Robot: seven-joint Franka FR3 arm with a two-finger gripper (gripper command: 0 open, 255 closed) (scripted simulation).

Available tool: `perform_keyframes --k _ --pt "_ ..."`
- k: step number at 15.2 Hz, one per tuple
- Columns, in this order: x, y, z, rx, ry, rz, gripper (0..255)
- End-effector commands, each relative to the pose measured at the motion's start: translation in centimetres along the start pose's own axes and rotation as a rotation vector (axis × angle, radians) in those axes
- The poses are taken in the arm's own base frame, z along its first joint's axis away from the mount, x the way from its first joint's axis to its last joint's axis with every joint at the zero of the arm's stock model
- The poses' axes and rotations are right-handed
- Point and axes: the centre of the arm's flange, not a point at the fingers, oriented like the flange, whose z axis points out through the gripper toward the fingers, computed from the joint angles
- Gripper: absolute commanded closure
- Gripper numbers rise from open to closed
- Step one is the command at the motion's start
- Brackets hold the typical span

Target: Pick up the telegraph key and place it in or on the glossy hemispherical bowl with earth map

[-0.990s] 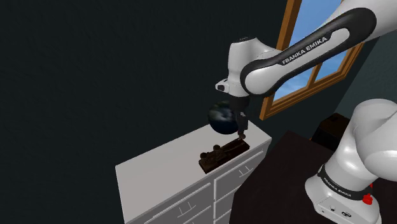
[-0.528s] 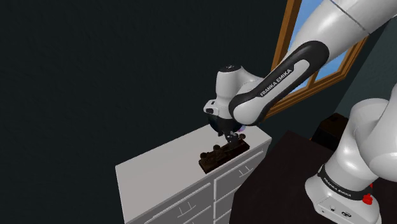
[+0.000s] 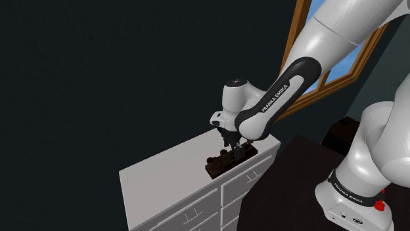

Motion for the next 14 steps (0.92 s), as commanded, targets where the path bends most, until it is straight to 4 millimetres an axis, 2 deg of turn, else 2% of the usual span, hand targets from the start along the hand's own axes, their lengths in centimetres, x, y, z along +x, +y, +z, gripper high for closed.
perform_keyframes --k 1,7,8,14 --pt "-0.01 0.00 0.19 0.000 0.000 0.000 0" --pt "-0.01 0.00 0.19 0.000 0.000 0.000 0" --pt "-0.01 0.00 0.19 0.000 0.000 0.000 255" --pt "-0.01 0.00 0.19 0.000 0.000 0.000 255"
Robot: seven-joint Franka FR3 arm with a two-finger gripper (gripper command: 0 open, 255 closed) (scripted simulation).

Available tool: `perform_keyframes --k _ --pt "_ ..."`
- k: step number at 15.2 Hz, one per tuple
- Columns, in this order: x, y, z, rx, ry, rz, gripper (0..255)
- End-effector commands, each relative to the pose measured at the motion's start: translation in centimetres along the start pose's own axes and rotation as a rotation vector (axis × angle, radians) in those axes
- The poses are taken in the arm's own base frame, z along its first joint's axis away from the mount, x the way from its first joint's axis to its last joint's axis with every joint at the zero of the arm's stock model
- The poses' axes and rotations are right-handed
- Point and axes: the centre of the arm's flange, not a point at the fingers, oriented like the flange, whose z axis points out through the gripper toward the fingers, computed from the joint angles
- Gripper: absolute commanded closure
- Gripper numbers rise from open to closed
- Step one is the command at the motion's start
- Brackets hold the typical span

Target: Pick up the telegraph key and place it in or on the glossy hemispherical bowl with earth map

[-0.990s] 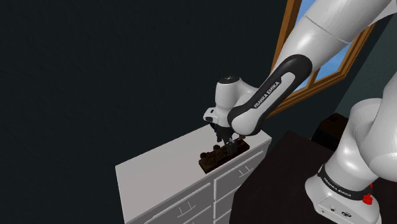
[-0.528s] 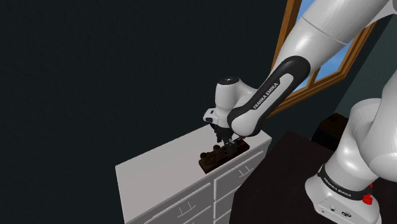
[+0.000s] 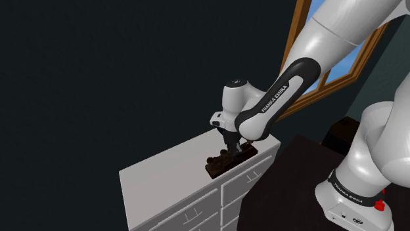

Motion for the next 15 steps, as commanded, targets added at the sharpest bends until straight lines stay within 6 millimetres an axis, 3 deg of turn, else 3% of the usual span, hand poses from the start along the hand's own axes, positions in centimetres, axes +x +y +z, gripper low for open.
perform_keyframes --k 1,3,15 --pt "0.0 0.0 0.0 0.000 0.000 0.000 255" --pt "0.0 0.0 0.0 0.000 0.000 0.000 255" --pt "0.1 -0.2 -6.3 0.000 0.000 0.000 255"
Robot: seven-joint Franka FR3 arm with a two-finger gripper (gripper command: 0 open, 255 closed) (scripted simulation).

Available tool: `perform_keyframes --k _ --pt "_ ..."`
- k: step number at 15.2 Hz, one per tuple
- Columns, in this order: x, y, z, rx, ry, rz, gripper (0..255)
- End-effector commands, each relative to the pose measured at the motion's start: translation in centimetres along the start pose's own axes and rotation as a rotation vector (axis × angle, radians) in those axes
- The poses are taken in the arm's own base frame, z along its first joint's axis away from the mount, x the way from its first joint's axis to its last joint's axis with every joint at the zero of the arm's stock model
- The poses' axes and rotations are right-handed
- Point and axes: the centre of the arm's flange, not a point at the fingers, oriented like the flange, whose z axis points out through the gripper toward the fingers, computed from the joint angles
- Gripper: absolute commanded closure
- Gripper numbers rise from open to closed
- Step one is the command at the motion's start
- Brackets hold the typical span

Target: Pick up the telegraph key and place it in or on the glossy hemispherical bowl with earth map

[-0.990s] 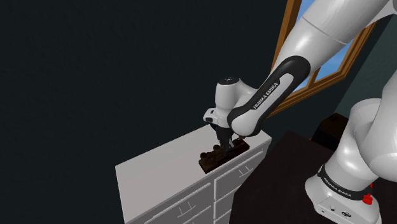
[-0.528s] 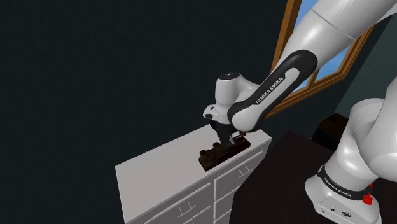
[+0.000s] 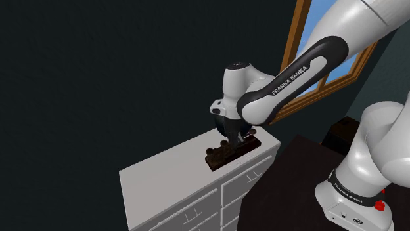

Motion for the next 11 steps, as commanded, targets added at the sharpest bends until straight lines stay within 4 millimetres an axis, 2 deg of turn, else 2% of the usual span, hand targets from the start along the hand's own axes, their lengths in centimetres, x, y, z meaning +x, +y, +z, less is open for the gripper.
perform_keyframes --k 1,11 --pt "0.2 0.0 -1.0 0.000 0.000 0.000 255" --pt "0.3 -0.1 -6.3 0.000 0.000 0.000 255"
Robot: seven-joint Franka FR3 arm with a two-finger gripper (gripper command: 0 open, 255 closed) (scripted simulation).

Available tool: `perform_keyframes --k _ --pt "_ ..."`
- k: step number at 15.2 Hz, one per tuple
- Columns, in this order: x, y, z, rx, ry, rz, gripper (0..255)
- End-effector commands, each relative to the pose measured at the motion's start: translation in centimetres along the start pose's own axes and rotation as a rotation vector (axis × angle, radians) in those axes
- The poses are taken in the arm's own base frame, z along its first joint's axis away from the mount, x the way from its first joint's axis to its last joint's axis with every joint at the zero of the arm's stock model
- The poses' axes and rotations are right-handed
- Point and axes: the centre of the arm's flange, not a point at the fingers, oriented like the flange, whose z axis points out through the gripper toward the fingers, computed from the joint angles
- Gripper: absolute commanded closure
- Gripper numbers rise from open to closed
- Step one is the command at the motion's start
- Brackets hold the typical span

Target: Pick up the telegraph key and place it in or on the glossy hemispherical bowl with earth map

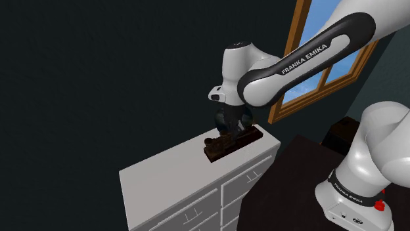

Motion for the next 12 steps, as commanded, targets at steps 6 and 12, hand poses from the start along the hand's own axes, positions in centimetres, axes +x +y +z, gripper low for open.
perform_keyframes --k 6,12 --pt "0.0 -0.2 -3.8 0.000 0.000 0.000 255" --pt "0.0 -0.3 -6.9 0.000 0.000 0.000 255"
